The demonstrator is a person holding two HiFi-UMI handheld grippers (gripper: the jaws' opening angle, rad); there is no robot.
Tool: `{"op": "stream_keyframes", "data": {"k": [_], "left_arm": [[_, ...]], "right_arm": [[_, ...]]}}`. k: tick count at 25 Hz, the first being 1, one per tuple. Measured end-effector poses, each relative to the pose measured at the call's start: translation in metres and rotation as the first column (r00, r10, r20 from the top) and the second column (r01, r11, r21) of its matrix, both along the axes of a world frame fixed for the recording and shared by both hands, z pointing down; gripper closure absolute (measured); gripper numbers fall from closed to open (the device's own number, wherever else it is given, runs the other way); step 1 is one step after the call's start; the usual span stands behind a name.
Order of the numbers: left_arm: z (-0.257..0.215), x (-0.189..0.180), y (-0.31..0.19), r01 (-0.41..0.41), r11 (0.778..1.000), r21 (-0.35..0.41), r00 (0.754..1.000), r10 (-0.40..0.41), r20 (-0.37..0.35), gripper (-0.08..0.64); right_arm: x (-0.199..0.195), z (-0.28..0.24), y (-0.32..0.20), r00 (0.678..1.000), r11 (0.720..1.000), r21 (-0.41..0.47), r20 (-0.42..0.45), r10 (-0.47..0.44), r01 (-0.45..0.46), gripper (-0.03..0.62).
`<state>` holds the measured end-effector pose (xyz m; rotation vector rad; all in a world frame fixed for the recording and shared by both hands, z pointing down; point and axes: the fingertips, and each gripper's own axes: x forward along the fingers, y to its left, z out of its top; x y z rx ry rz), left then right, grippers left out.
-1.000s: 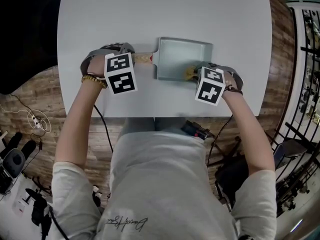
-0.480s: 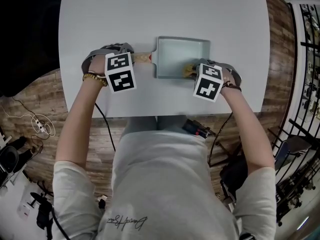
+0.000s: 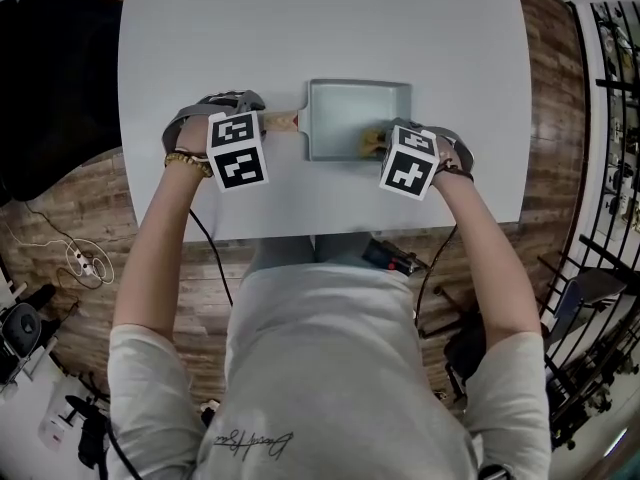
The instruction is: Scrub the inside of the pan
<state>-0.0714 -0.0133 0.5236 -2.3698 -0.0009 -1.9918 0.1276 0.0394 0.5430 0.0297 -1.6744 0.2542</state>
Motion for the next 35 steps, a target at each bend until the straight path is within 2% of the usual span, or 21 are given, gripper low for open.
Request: {"op": "stream_keyframes", "data": {"k": [6, 10, 15, 18, 20, 22, 24, 30, 32, 35], "left_arm": [[-0.007, -0.001, 0.001, -0.02, 1.0, 0.002, 1.0, 0.02, 0.003, 0.373], [-0.019, 0.001, 0.003, -0.019, 1.0, 0.008, 0.999, 0.019, -0.029, 0.374], [-0.04, 0.005, 0.005, 0.053, 0.998, 0.02, 0.99, -0.05, -0.129, 0.407], [-0.052, 0.009, 0.004, 0.13, 0.991, 0.027, 0.969, -0.122, -0.213, 0.446], [-0.059, 0.012, 0.003, 0.184, 0.982, 0.039, 0.95, -0.167, -0.262, 0.497], [-0.066, 0.014, 0.004, 0.232, 0.972, 0.046, 0.929, -0.207, -0.307, 0.536], [-0.074, 0.015, 0.006, 0.28, 0.959, 0.045, 0.904, -0.248, -0.348, 0.544], [-0.105, 0.023, 0.012, 0.41, 0.912, 0.021, 0.8, -0.348, -0.489, 0.548], [-0.115, 0.027, 0.014, 0.464, 0.886, 0.007, 0.749, -0.387, -0.538, 0.548], [-0.124, 0.037, 0.017, 0.554, 0.832, -0.038, 0.644, -0.457, -0.614, 0.548]], "right_arm": [[-0.004, -0.001, -0.002, 0.999, 0.999, 0.011, 0.034, 0.039, -0.04, 0.523], [-0.007, -0.006, -0.004, 0.995, 0.997, 0.033, 0.068, 0.073, -0.076, 0.523], [-0.011, -0.018, -0.008, 0.986, 0.99, 0.068, 0.12, 0.118, -0.126, 0.523], [-0.014, -0.029, -0.01, 0.973, 0.981, 0.078, 0.166, 0.162, -0.176, 0.523], [-0.015, -0.038, -0.012, 0.96, 0.972, 0.087, 0.198, 0.197, -0.218, 0.523], [-0.016, -0.049, -0.014, 0.941, 0.959, 0.091, 0.239, 0.239, -0.267, 0.523], [-0.019, -0.061, -0.014, 0.917, 0.945, 0.09, 0.284, 0.278, -0.315, 0.523], [-0.018, -0.093, -0.012, 0.858, 0.902, 0.108, 0.371, 0.354, -0.419, 0.523], [-0.019, -0.102, -0.01, 0.834, 0.885, 0.103, 0.398, 0.382, -0.454, 0.523], [-0.023, -0.113, -0.012, 0.797, 0.86, 0.105, 0.445, 0.408, -0.499, 0.523]]}}
